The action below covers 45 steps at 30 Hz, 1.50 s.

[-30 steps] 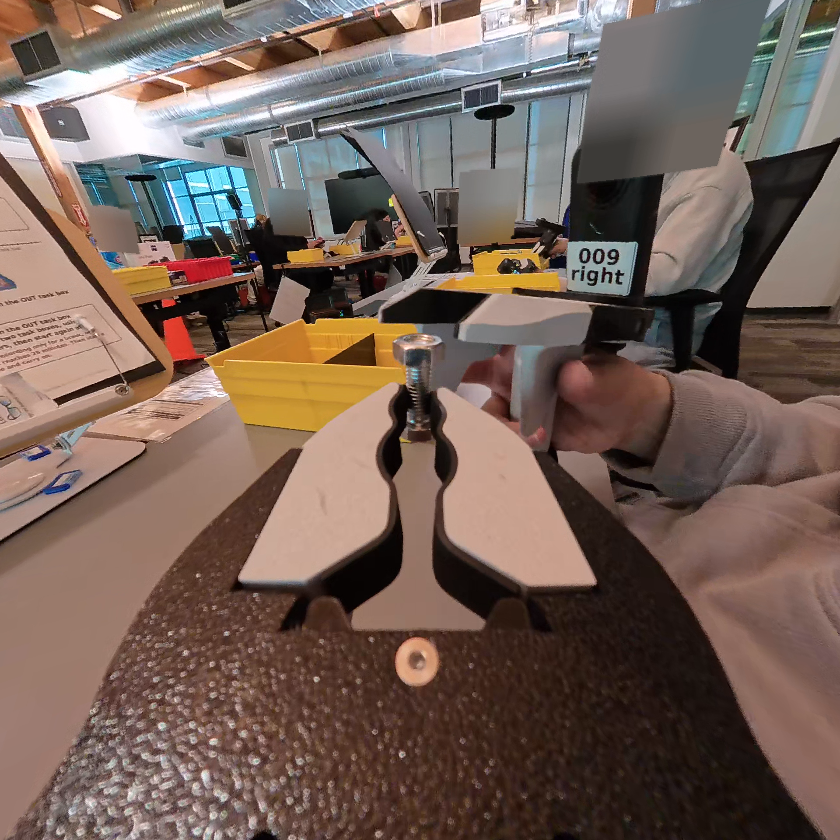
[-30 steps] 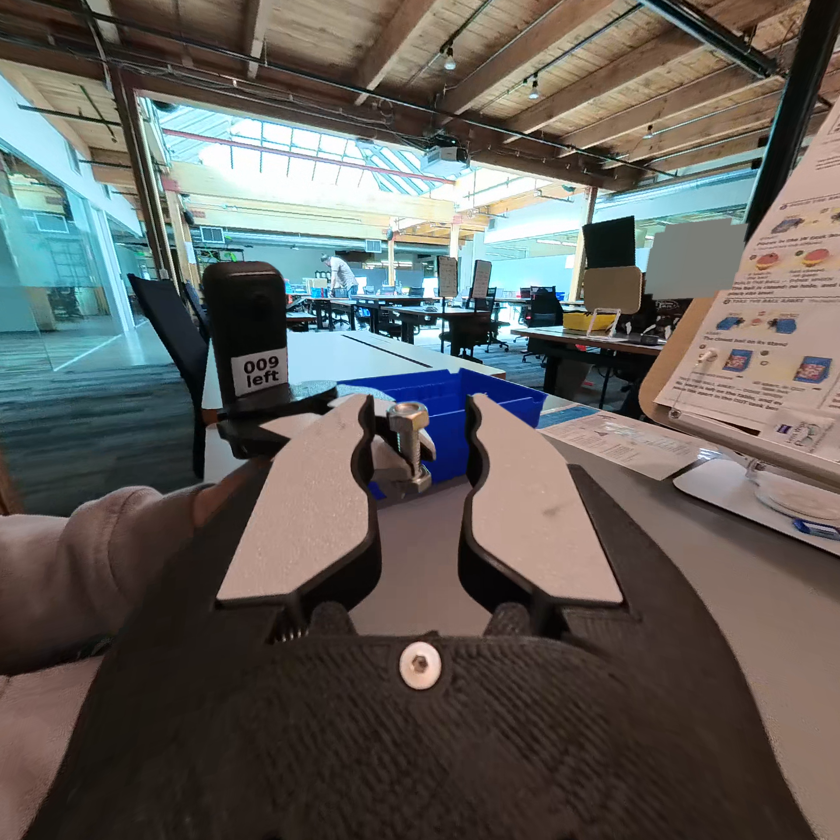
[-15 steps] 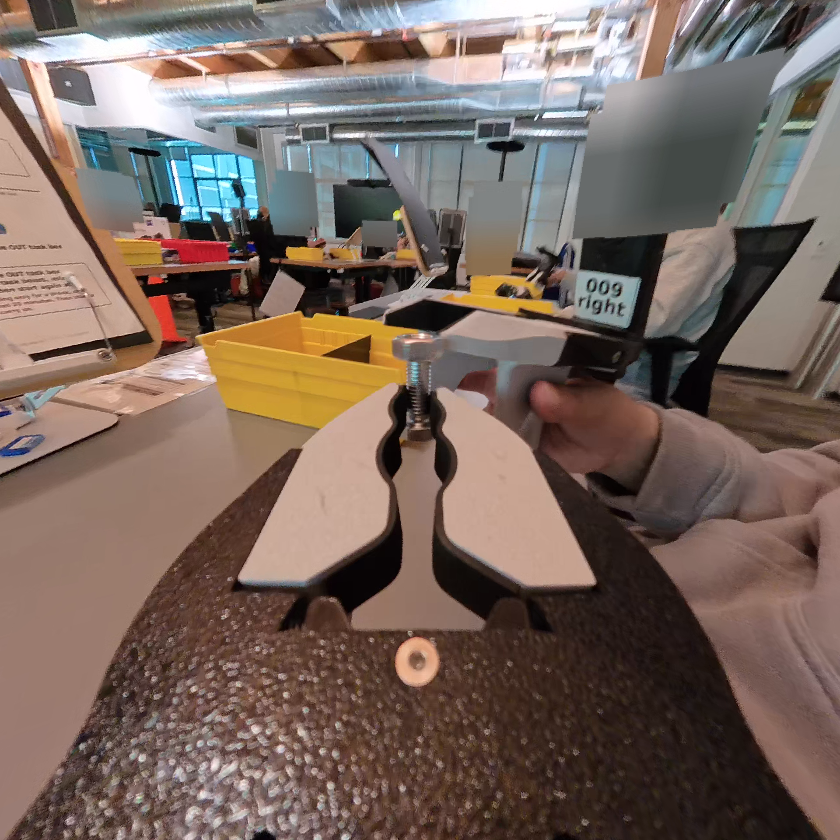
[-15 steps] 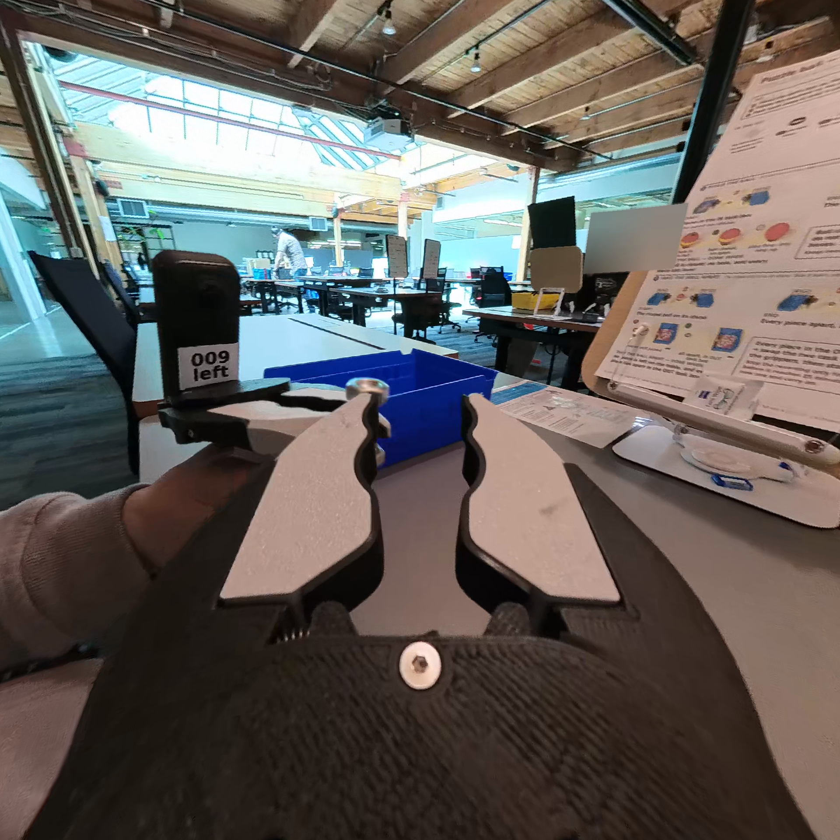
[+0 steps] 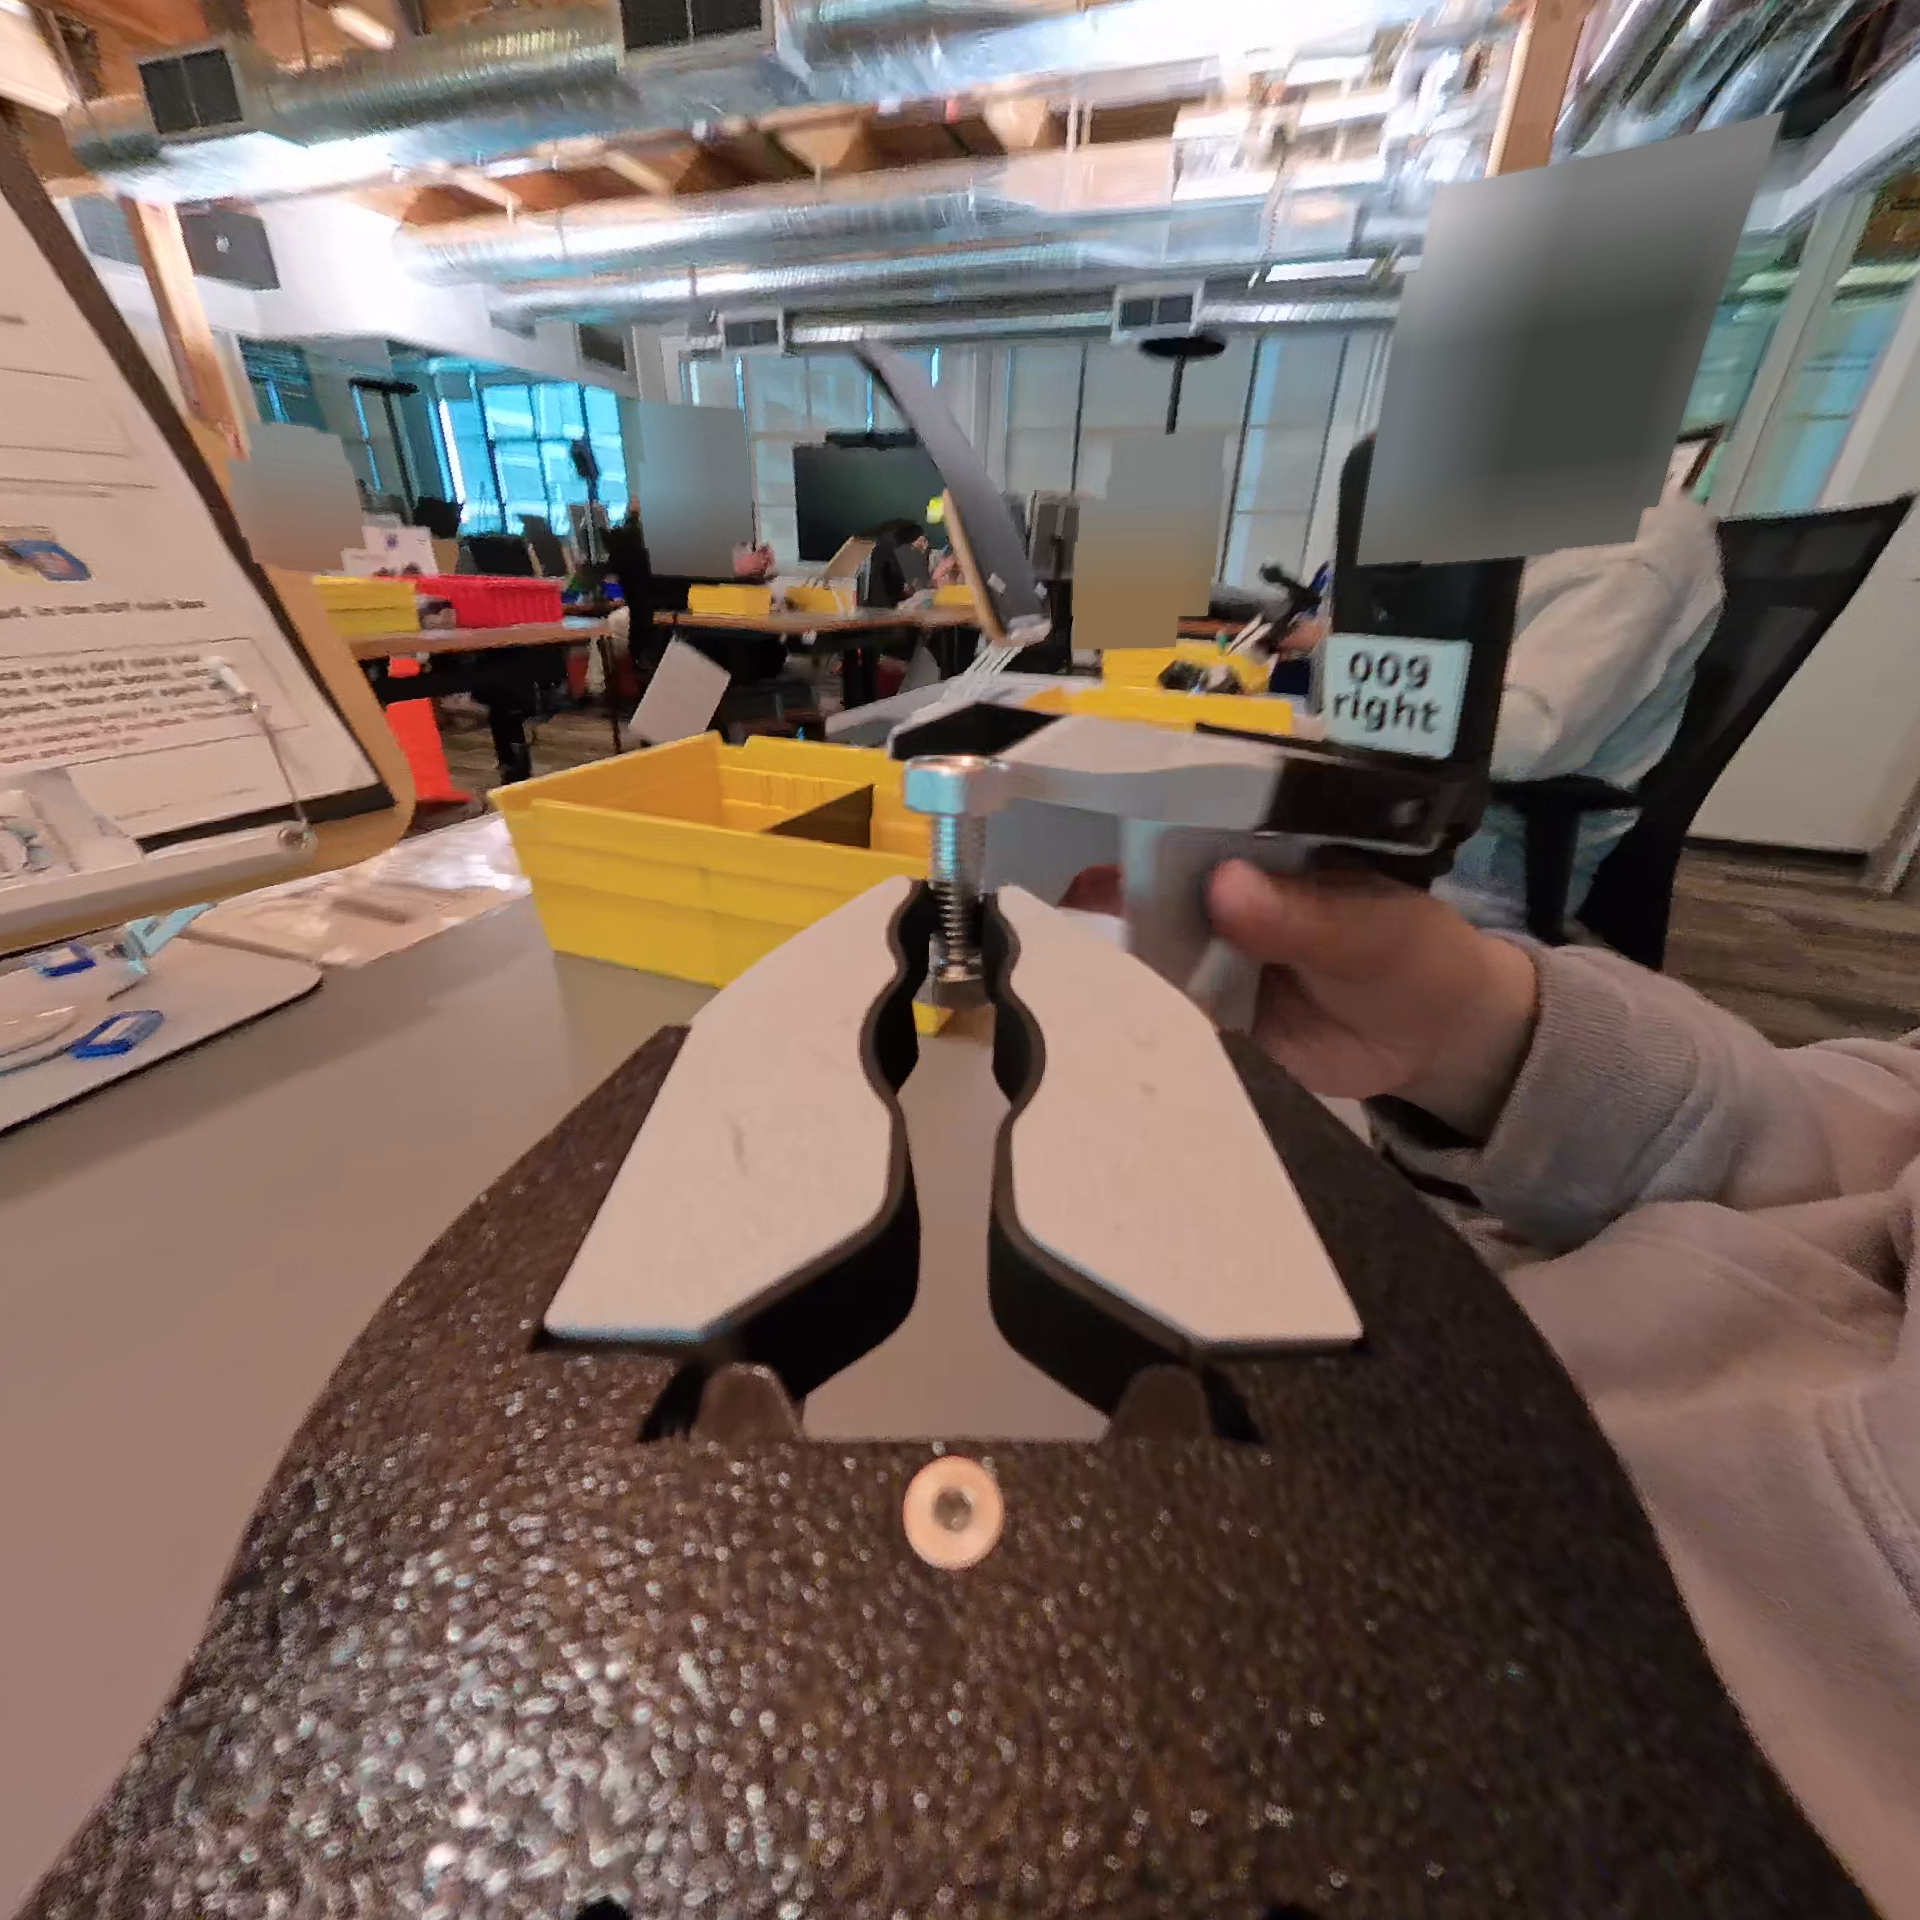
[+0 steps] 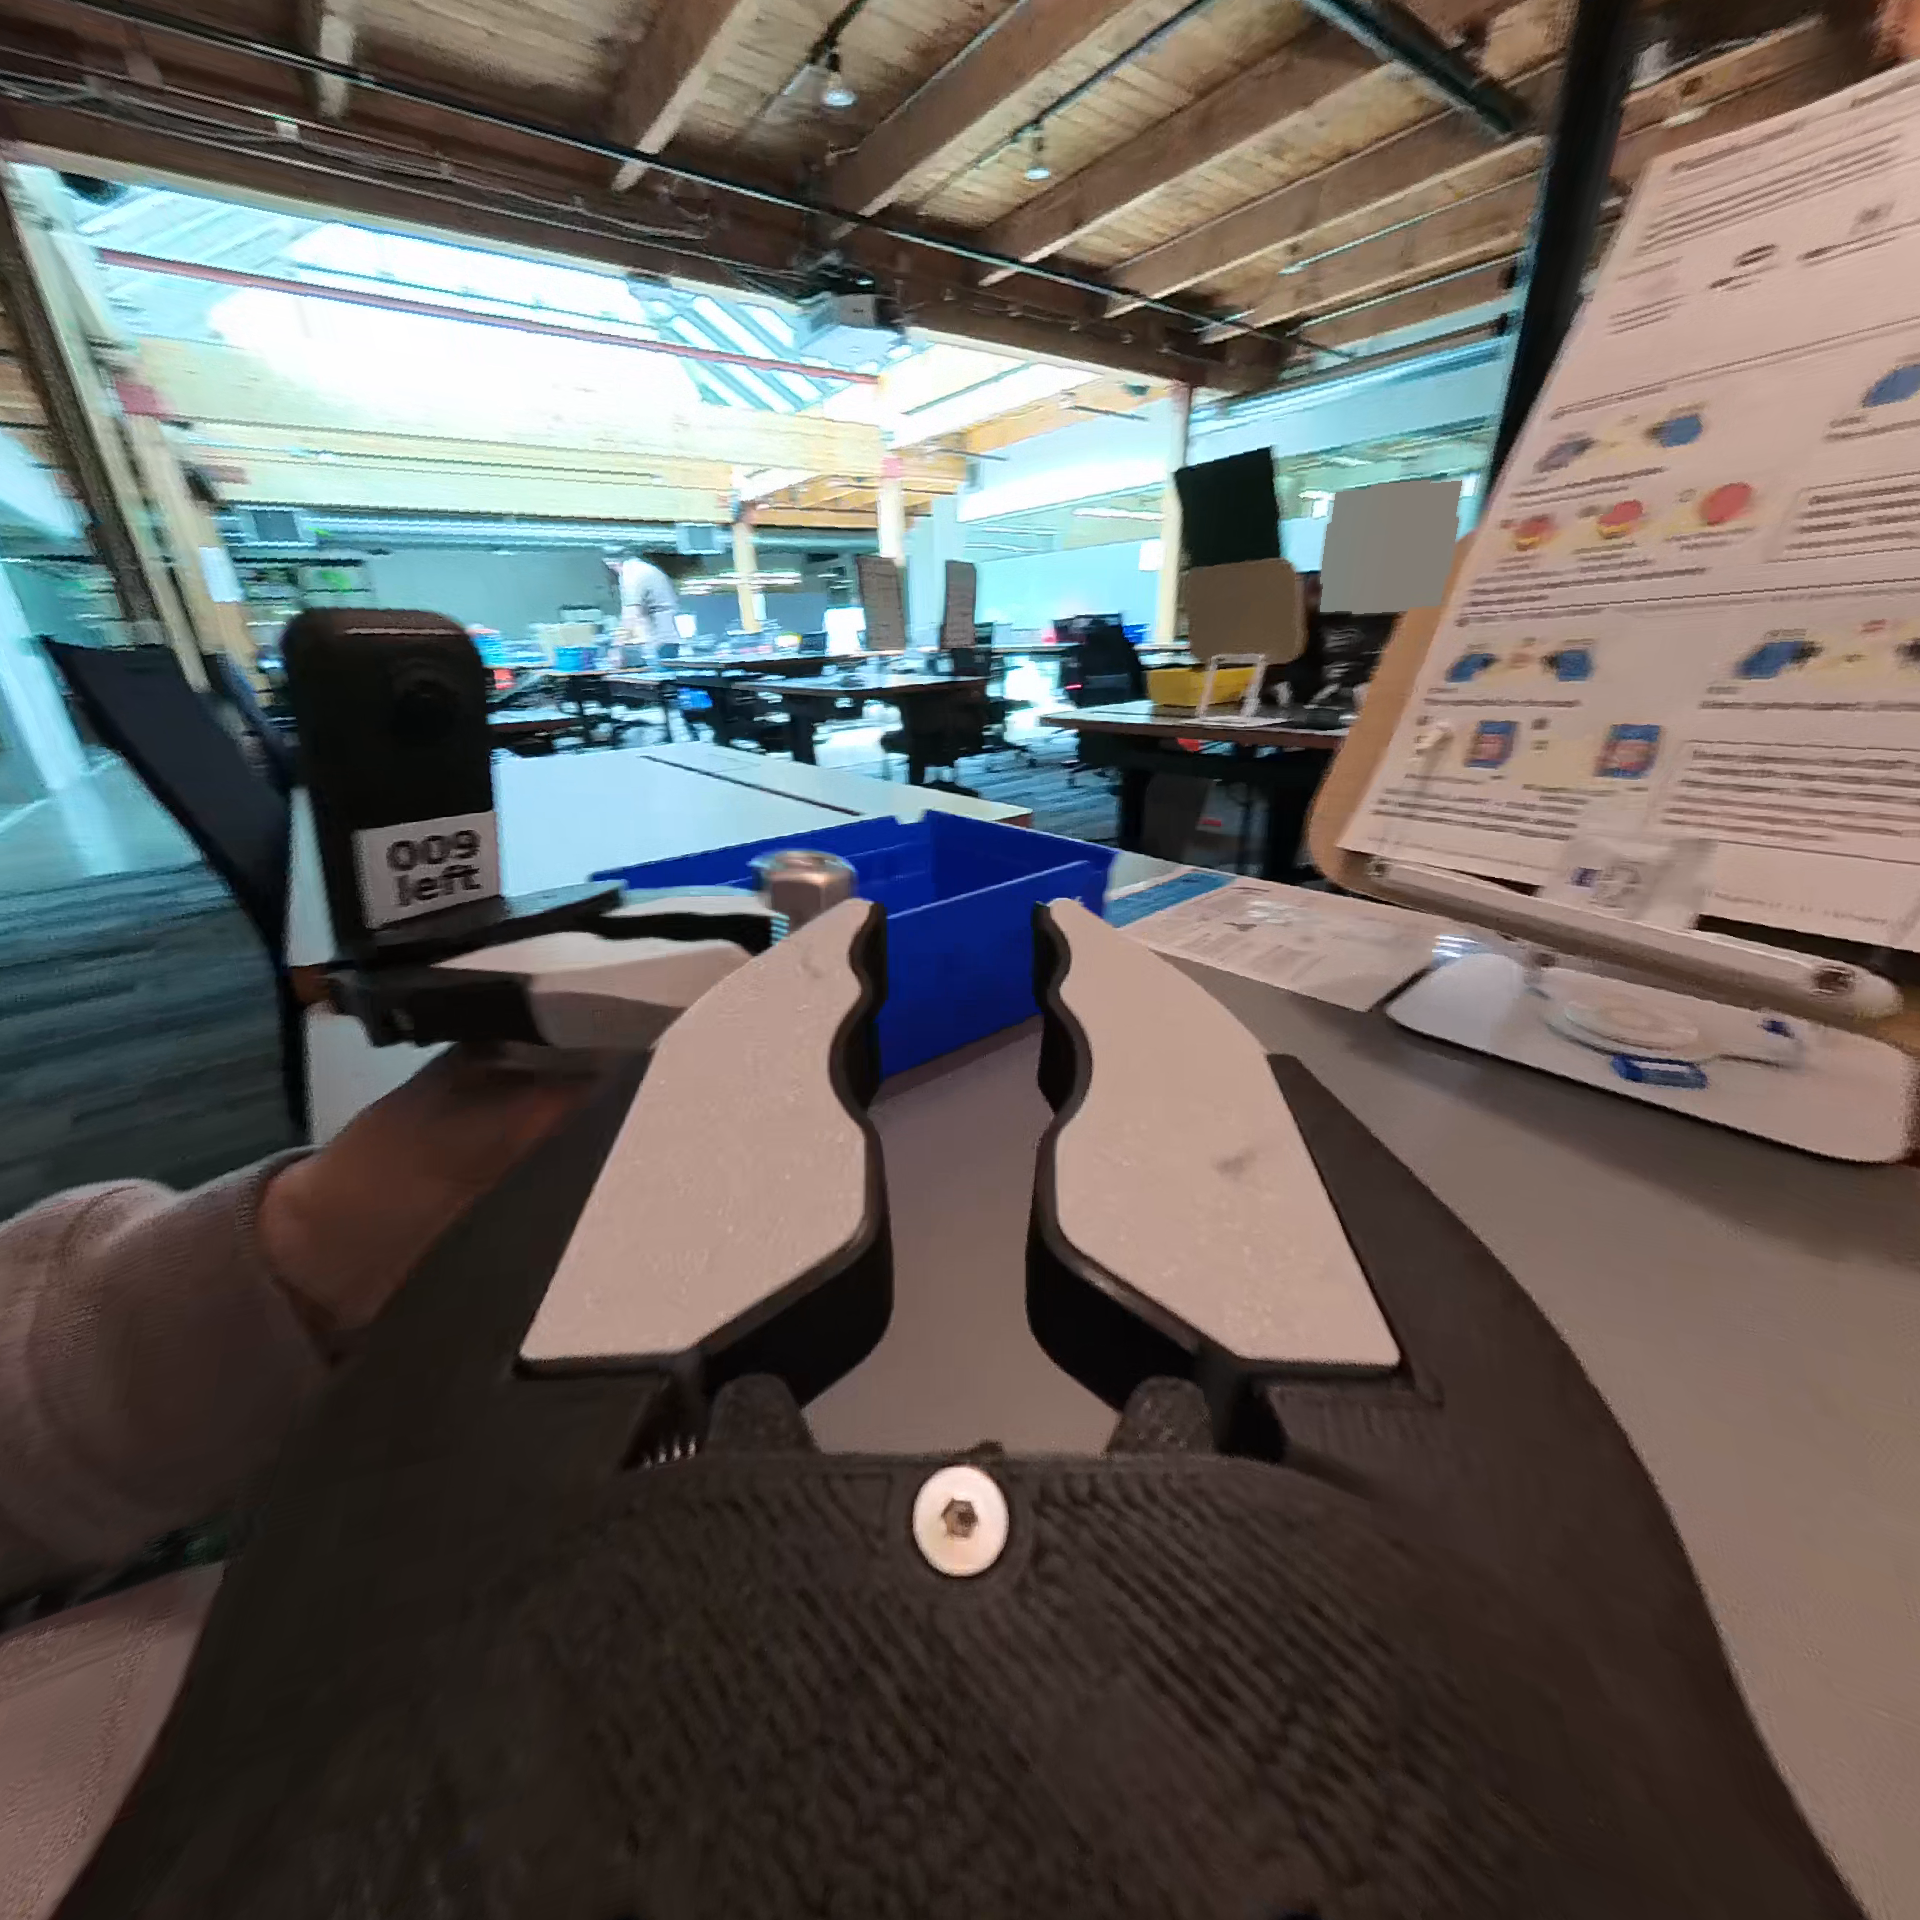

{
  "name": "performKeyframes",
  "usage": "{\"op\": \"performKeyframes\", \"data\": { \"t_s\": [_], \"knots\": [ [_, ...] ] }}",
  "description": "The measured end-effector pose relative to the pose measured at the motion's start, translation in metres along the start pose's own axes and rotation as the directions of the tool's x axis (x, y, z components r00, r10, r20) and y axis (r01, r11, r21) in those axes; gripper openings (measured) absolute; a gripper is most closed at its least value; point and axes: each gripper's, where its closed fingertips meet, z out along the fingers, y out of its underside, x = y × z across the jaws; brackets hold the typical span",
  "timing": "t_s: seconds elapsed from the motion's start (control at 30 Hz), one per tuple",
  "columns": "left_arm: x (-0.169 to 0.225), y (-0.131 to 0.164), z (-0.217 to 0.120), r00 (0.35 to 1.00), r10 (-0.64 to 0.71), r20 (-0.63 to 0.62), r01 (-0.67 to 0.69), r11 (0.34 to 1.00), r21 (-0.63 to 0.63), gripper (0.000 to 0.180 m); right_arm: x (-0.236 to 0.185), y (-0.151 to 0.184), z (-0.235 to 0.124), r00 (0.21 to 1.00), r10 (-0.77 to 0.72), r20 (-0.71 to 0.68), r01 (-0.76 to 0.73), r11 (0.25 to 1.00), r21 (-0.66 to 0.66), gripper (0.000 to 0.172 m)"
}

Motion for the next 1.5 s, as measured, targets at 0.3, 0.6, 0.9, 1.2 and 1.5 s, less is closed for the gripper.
{"op": "performKeyframes", "data": {
  "t_s": [0.3,0.6,0.9,1.2,1.5],
  "knots": [
    [0.007,0.006,0.006,0.999,0.046,-0.004,-0.046,0.999,-0.021,0.008,-0.029,0.003,0.007,0.993,-0.031,0.112,0.034,0.999,-0.020,0.038],
    [0.004,0.001,0.004,0.999,0.037,0.018,-0.037,0.999,0.012,0.008,-0.015,-0.002,0.003,0.998,-0.024,0.056,0.025,1.000,-0.012,0.041],
    [0.002,-0.002,0.000,0.999,0.033,0.017,-0.034,0.999,0.037,0.008,-0.021,-0.011,0.000,0.994,0.012,0.105,-0.016,0.999,0.036,0.038],
    [0.006,0.003,0.005,0.997,0.074,0.023,-0.074,0.997,0.003,0.008,-0.033,-0.002,0.006,0.993,-0.039,0.112,0.039,0.999,0.003,0.017],
    [0.037,-0.001,-0.004,0.955,0.040,-0.294,-0.035,0.999,0.022,0.008,-0.057,-0.008,-0.012,0.905,0.012,0.426,-0.006,1.000,-0.015,0.018]
  ]
}}
